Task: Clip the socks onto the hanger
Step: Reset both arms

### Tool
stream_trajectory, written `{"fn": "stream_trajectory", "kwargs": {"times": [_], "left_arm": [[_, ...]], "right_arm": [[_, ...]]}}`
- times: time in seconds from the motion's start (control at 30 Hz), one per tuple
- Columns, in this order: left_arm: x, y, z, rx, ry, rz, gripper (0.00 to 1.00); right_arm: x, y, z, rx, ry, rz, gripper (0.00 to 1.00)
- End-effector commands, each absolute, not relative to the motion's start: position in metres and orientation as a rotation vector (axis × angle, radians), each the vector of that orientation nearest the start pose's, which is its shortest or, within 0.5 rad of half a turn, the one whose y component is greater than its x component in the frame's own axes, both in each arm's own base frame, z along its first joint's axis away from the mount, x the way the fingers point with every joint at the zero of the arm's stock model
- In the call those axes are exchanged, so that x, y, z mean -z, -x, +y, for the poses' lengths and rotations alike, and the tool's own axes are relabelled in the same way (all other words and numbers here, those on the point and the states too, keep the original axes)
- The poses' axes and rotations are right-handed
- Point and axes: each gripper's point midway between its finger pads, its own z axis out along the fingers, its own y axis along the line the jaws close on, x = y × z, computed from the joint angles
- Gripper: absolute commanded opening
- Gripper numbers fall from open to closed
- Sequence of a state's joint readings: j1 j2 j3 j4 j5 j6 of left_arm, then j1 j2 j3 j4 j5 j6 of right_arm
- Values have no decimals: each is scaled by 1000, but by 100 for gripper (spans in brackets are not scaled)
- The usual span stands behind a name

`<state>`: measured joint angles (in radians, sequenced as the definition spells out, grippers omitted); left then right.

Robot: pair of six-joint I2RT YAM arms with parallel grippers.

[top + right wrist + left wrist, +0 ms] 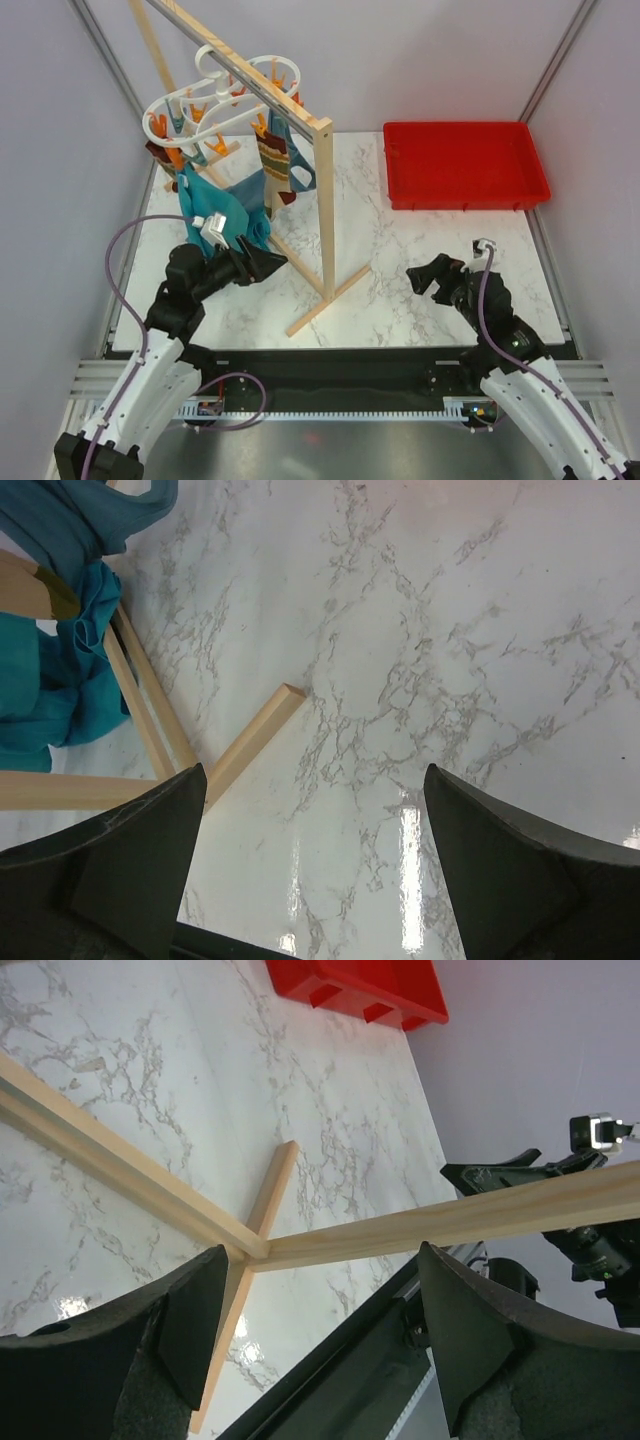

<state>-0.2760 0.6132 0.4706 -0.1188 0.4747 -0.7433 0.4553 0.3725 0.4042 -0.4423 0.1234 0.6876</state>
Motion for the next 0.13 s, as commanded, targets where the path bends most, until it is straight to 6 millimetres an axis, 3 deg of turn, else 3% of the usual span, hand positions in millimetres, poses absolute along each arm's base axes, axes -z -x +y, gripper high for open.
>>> {"fn": "stream_trajectory", "kwargs": {"times": [0.0, 0.1], "left_arm": [[-223, -207, -183, 1250, 19, 1866, 83], [-220, -193, -189, 1333, -25, 1824, 84]], "right_arm": [[-136, -200, 112, -704, -385, 1992, 98], [-126, -193, 119, -781, -390, 1983, 98]]}}
